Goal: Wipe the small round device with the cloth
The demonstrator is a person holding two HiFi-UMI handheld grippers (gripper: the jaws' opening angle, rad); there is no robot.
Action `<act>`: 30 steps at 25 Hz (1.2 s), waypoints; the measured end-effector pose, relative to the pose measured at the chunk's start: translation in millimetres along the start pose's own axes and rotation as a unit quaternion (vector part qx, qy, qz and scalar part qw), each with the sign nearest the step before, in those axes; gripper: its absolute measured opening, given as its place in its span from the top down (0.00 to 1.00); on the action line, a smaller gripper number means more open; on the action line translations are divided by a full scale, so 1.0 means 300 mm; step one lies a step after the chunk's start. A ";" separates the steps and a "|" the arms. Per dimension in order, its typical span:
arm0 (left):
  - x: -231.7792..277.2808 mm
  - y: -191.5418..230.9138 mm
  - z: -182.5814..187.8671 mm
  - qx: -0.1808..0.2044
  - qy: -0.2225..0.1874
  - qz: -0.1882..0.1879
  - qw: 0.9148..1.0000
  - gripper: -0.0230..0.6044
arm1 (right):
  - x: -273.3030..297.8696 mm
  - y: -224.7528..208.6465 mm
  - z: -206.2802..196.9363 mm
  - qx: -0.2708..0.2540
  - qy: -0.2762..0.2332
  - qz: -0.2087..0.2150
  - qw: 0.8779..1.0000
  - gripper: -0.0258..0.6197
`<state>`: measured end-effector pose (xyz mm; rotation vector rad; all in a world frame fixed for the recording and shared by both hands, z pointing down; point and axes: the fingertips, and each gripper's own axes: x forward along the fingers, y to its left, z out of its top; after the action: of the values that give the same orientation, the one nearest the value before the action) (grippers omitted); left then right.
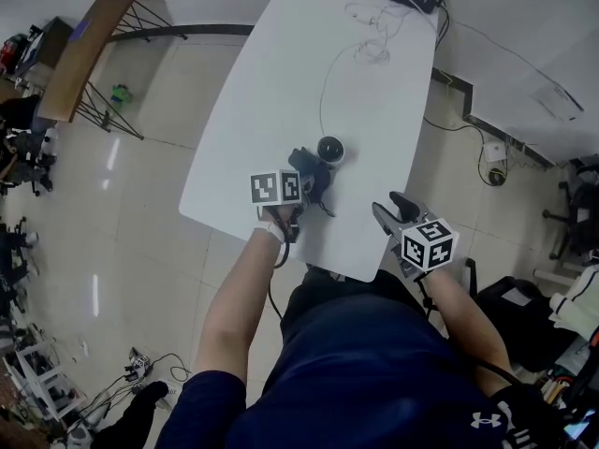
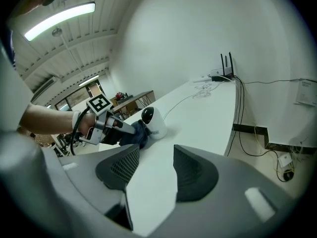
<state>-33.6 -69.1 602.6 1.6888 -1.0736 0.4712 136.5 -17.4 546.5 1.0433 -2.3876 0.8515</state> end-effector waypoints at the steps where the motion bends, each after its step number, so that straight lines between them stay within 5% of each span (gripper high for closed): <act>1: -0.005 0.016 0.018 0.022 0.009 0.009 1.000 0.81 | -0.002 0.006 0.000 0.000 -0.001 0.000 1.000 0.62; 3: -0.011 0.035 0.052 0.080 0.030 0.025 0.996 0.81 | -0.011 0.008 -0.001 0.000 -0.003 -0.003 1.000 0.62; 5: -0.004 0.039 0.092 0.172 0.055 0.041 0.983 0.81 | -0.028 -0.005 -0.003 0.005 -0.006 -0.011 1.000 0.62; 6: 0.003 0.040 0.118 0.231 0.065 0.052 0.969 0.81 | -0.037 -0.016 -0.005 0.008 -0.008 -0.016 1.000 0.62; 8: 0.011 0.051 0.176 0.353 0.081 0.081 0.929 0.81 | -0.057 -0.040 -0.011 0.018 -0.012 -0.028 0.999 0.63; 10: 0.014 0.057 0.188 0.432 0.103 0.090 0.891 0.81 | -0.077 -0.059 -0.022 0.028 -0.015 -0.037 0.999 0.63; 12: 0.011 0.057 0.139 0.457 0.138 0.073 0.876 0.81 | -0.090 -0.073 -0.035 0.035 -0.016 -0.045 0.998 0.63; 14: 0.000 0.052 0.061 0.432 0.165 0.051 0.885 0.81 | -0.088 -0.078 -0.048 0.040 -0.016 -0.049 0.998 0.63; 18: -0.012 -0.065 -0.102 0.253 0.158 -0.031 0.954 0.81 | -0.043 -0.042 -0.069 0.046 -0.007 -0.039 0.998 0.63; 20: -0.001 -0.146 -0.157 0.165 0.142 -0.079 0.973 0.81 | -0.017 -0.012 -0.071 0.044 -0.003 -0.027 0.999 0.63; 22: 0.015 -0.247 -0.177 0.094 0.111 -0.138 0.980 0.81 | 0.001 0.010 -0.070 0.037 0.000 -0.016 0.999 0.63; 25: 0.018 -0.394 -0.165 0.018 0.054 -0.216 0.975 0.81 | 0.010 0.012 -0.059 0.035 0.001 -0.012 0.999 0.63; 30: -0.076 -0.416 -0.157 0.031 0.001 -0.214 0.976 0.81 | -0.009 -0.017 -0.003 0.049 -0.015 -0.018 0.999 0.65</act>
<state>67.1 -8.7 535.4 1.9097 -0.6690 0.2279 142.1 -18.2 547.4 1.1398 -2.3644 0.9546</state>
